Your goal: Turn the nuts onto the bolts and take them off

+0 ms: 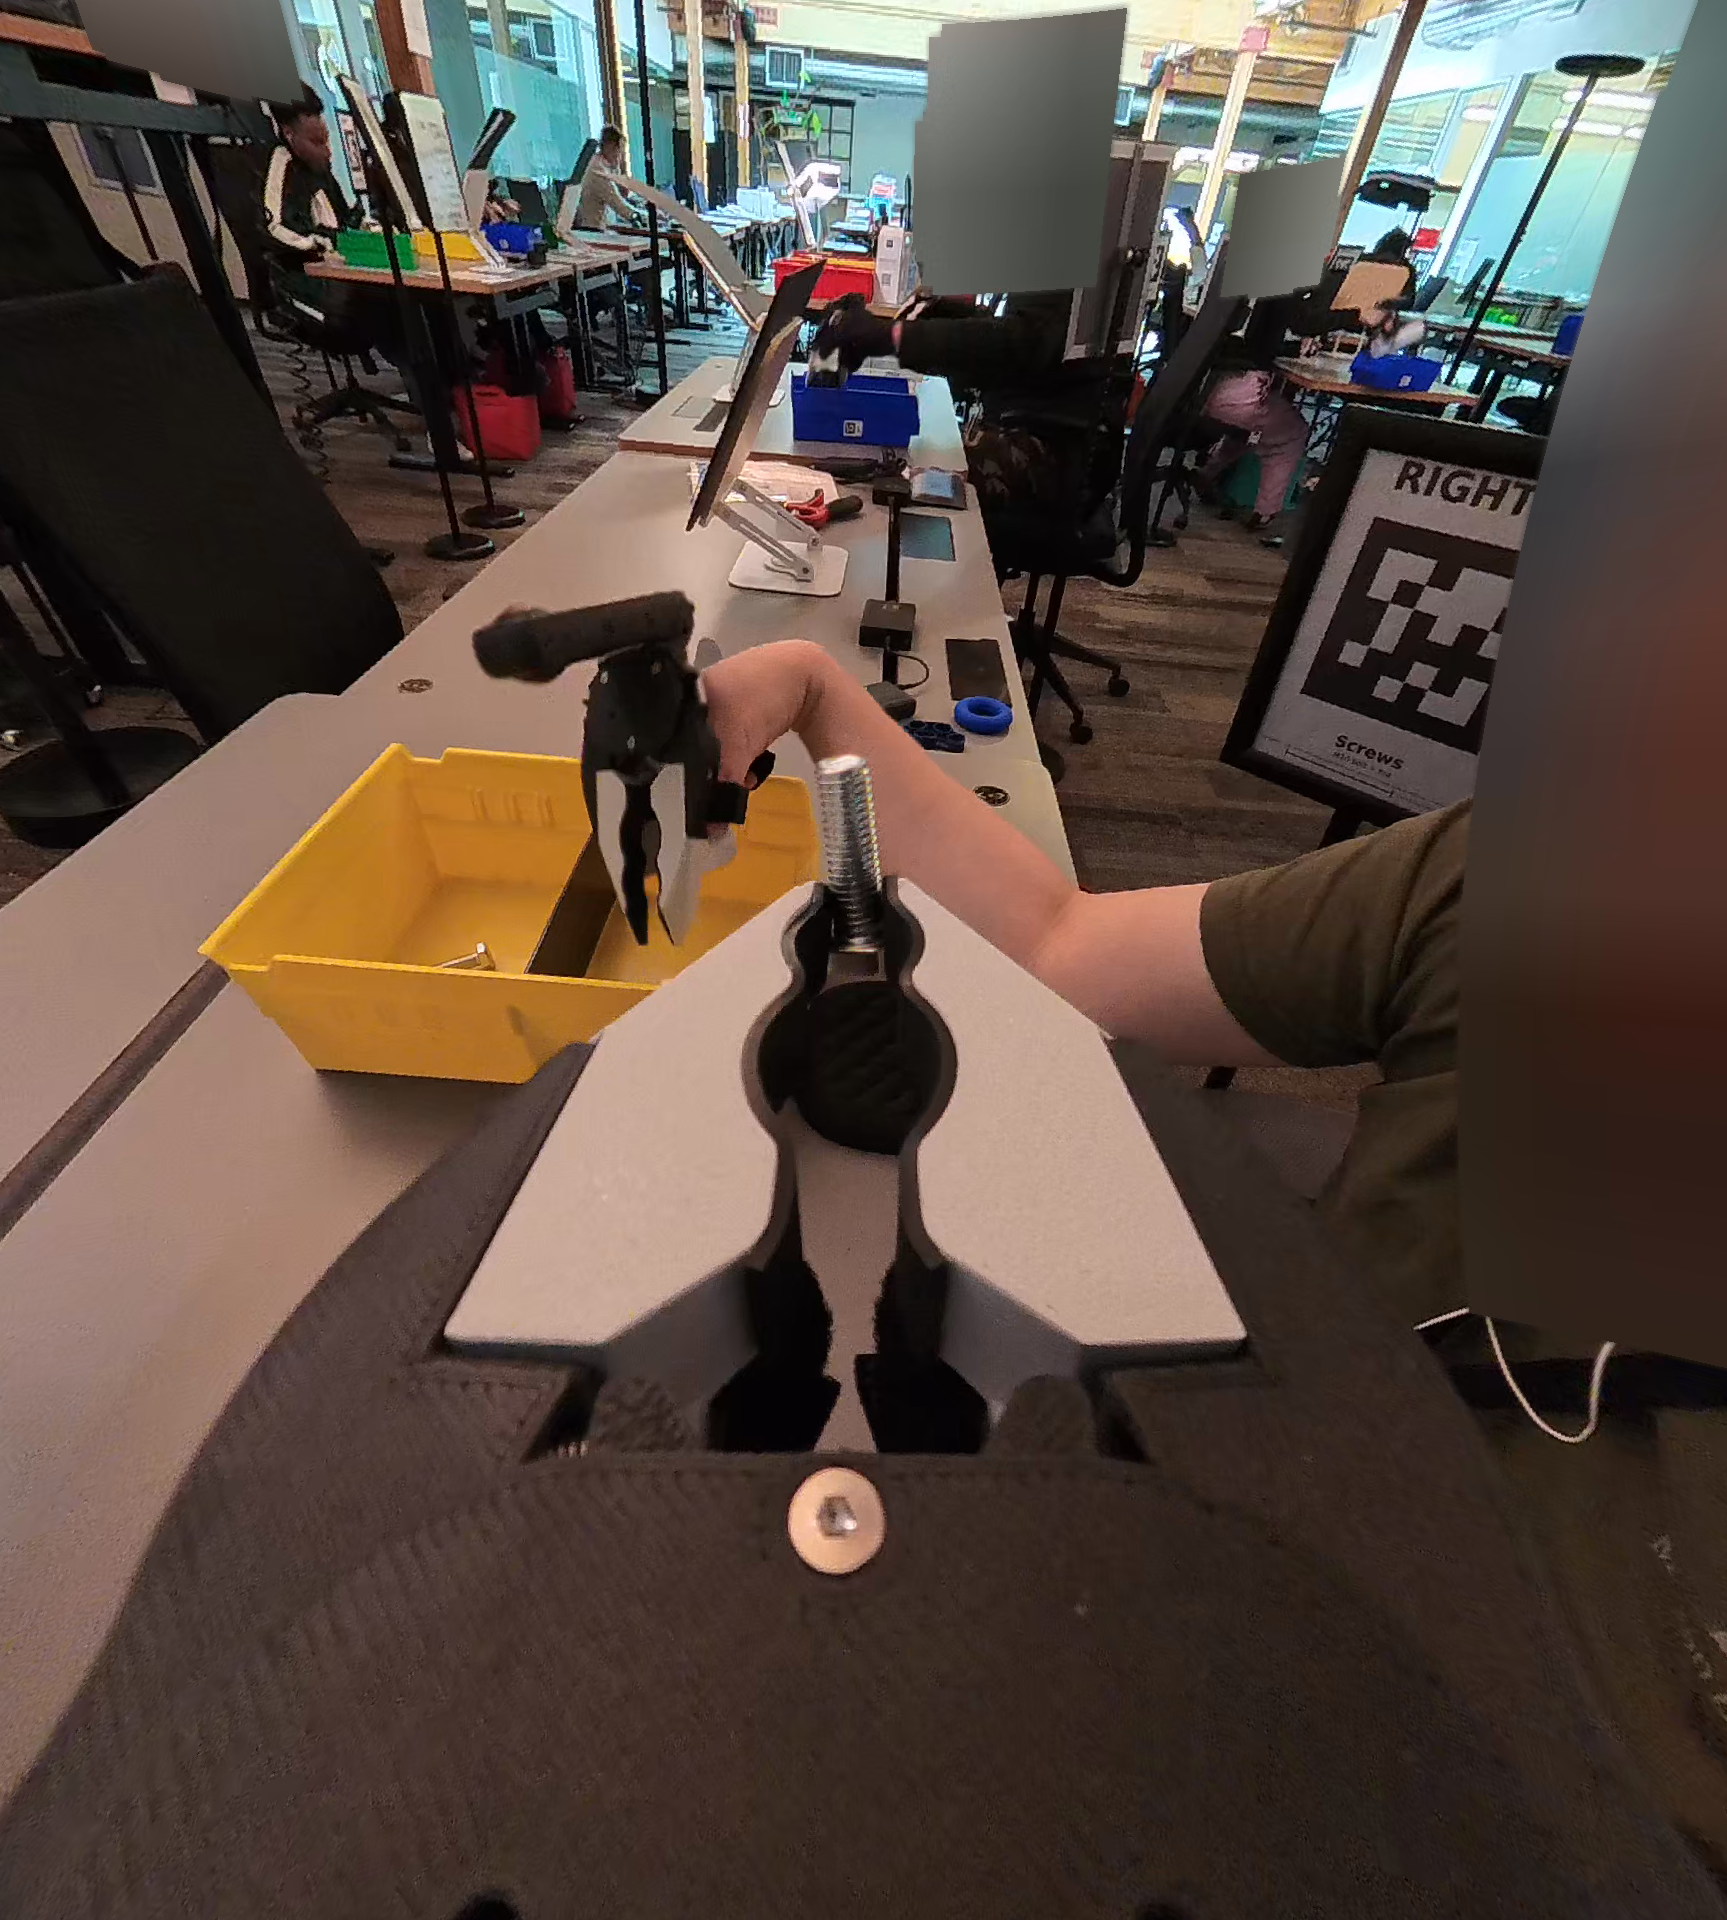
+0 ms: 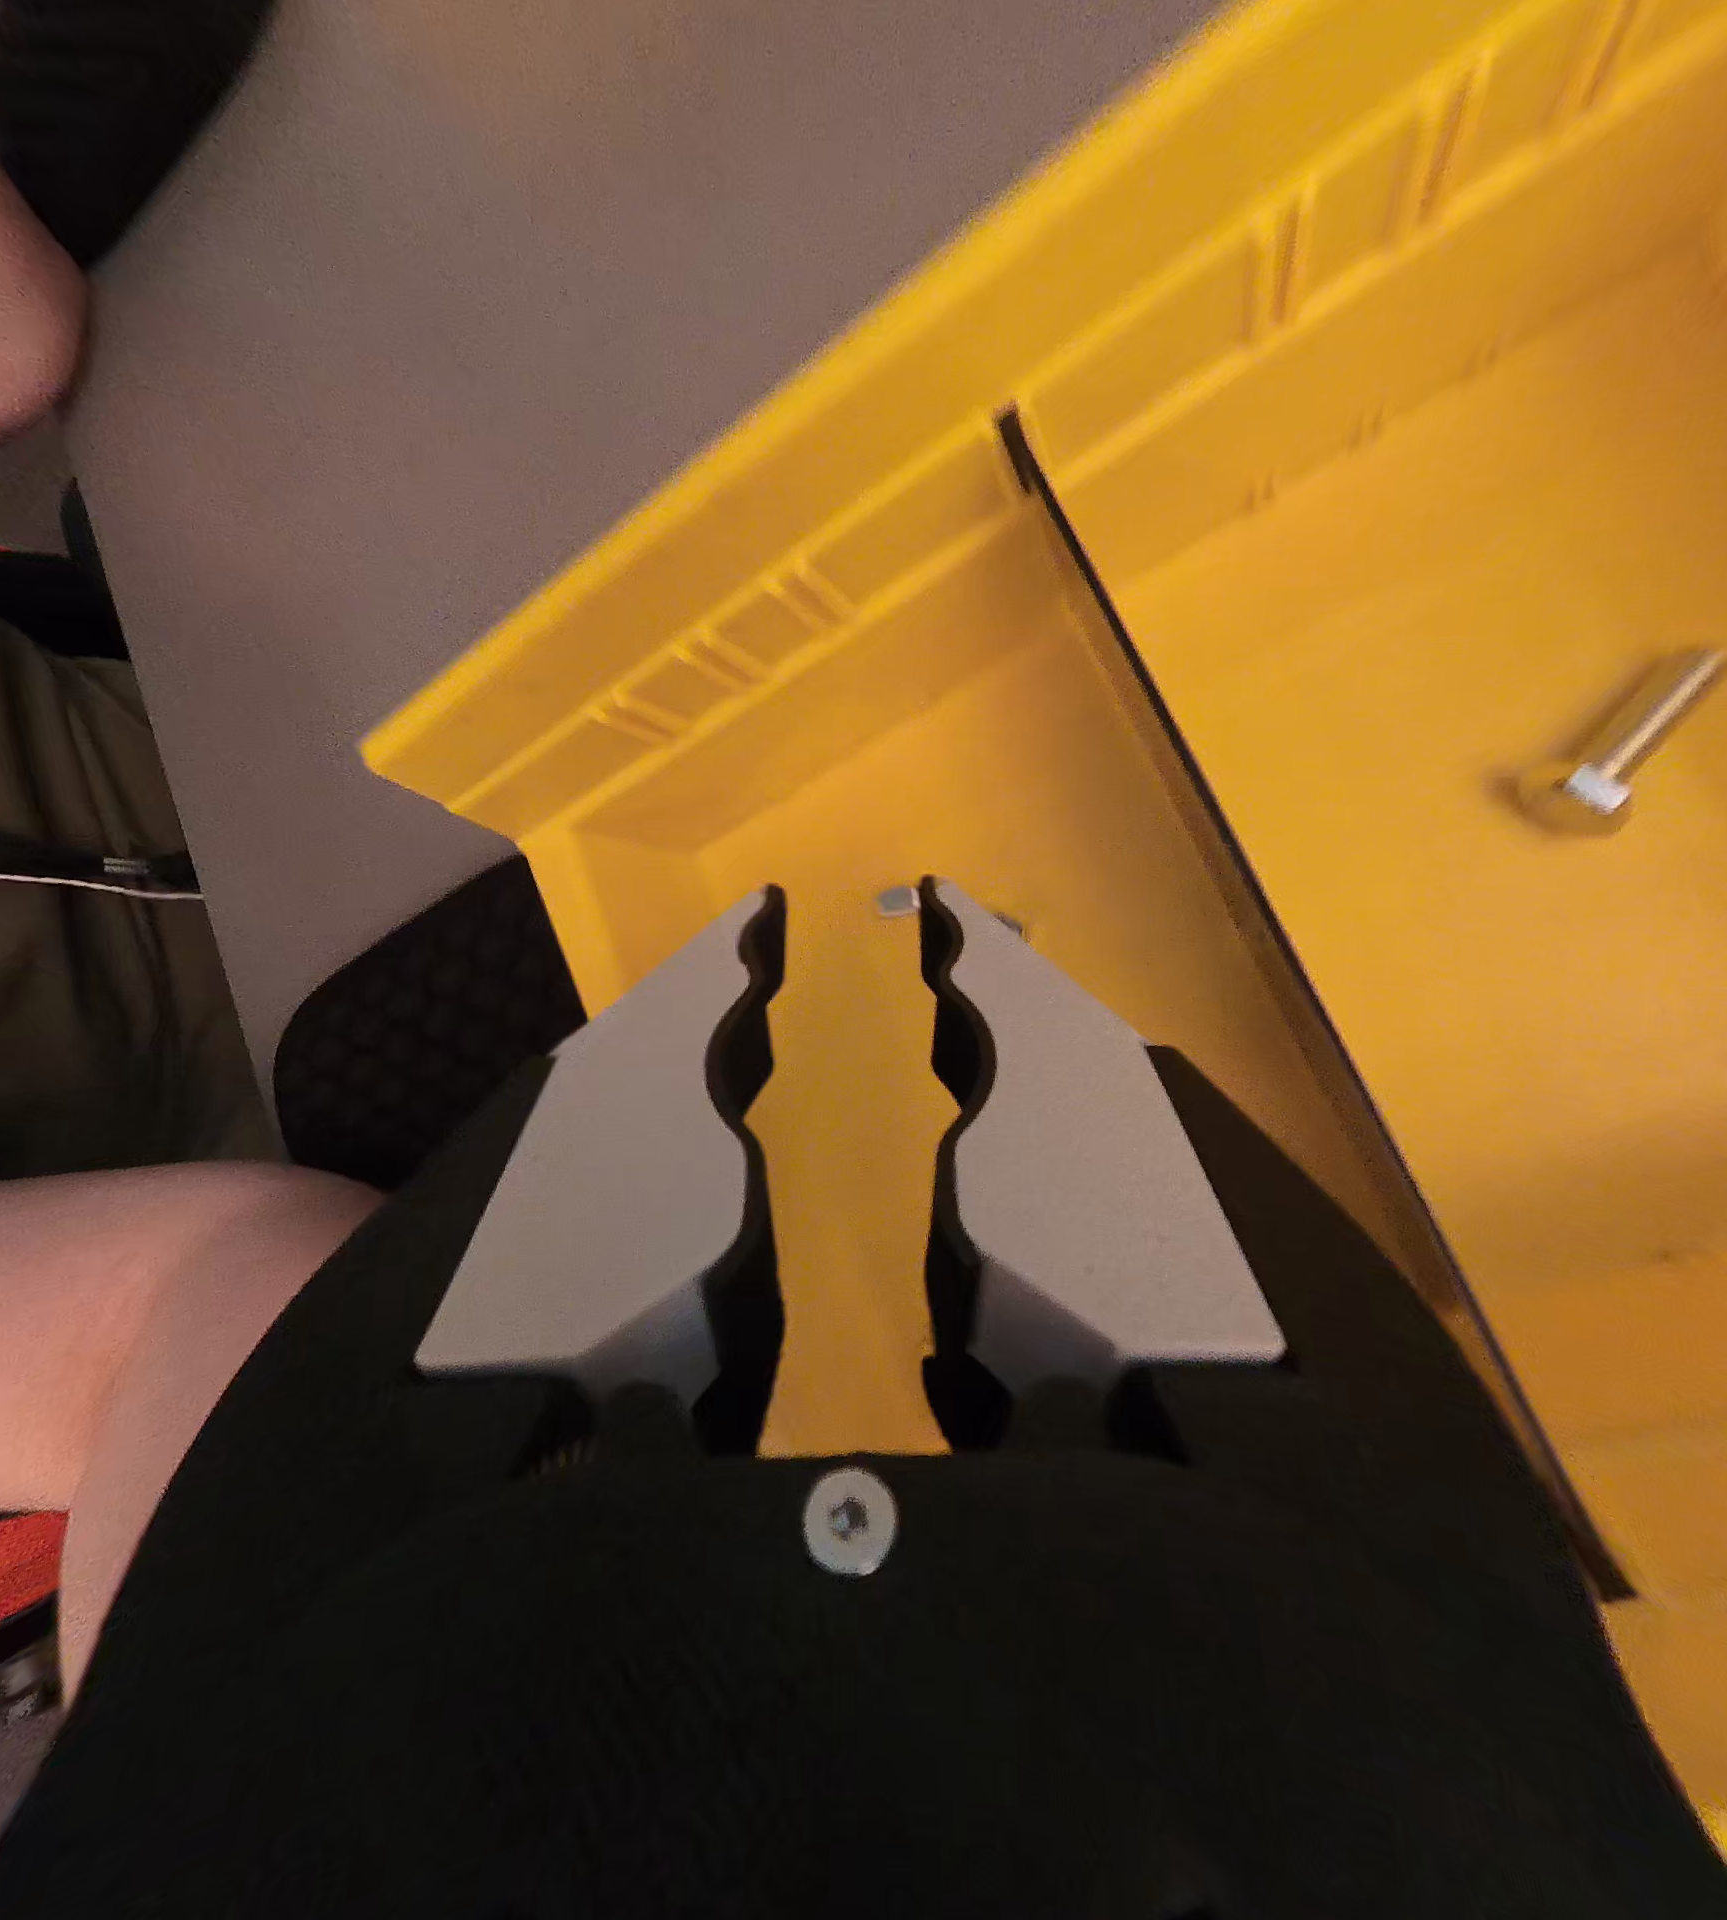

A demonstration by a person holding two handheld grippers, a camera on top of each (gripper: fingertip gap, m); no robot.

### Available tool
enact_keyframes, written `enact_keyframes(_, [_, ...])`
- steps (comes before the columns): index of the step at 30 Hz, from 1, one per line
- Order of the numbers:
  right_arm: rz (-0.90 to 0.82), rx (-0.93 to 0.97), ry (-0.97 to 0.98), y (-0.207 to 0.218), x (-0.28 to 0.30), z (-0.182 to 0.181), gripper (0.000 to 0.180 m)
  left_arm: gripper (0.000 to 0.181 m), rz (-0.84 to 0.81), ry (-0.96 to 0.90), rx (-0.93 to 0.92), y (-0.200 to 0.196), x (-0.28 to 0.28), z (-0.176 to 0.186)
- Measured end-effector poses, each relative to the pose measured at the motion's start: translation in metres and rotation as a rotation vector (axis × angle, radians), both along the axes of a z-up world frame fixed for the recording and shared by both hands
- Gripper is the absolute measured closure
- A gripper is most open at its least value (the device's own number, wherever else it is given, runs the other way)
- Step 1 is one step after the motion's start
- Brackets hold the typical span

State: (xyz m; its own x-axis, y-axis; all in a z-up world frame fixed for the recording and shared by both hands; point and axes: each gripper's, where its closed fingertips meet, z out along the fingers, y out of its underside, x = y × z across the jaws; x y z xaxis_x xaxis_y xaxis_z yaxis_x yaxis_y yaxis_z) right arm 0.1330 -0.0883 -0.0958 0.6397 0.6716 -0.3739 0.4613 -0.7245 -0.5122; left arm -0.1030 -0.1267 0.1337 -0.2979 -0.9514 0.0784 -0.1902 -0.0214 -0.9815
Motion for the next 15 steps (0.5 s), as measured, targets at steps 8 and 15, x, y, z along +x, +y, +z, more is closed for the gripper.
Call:
enact_keyframes(8, [0.255, 0.839, 0.341, -0.001, -0.087, 0.177, 0.13, 0.173, 0.042, 0.015, 0.032, 0.005, 0.016, -0.008])
enact_keyframes(15, [0.448, 0.87, 0.936, -0.042, -0.177, 0.273, 0.158, 0.173, 0.068, -0.01, 0.045, 0.008, 0.031, -0.01])
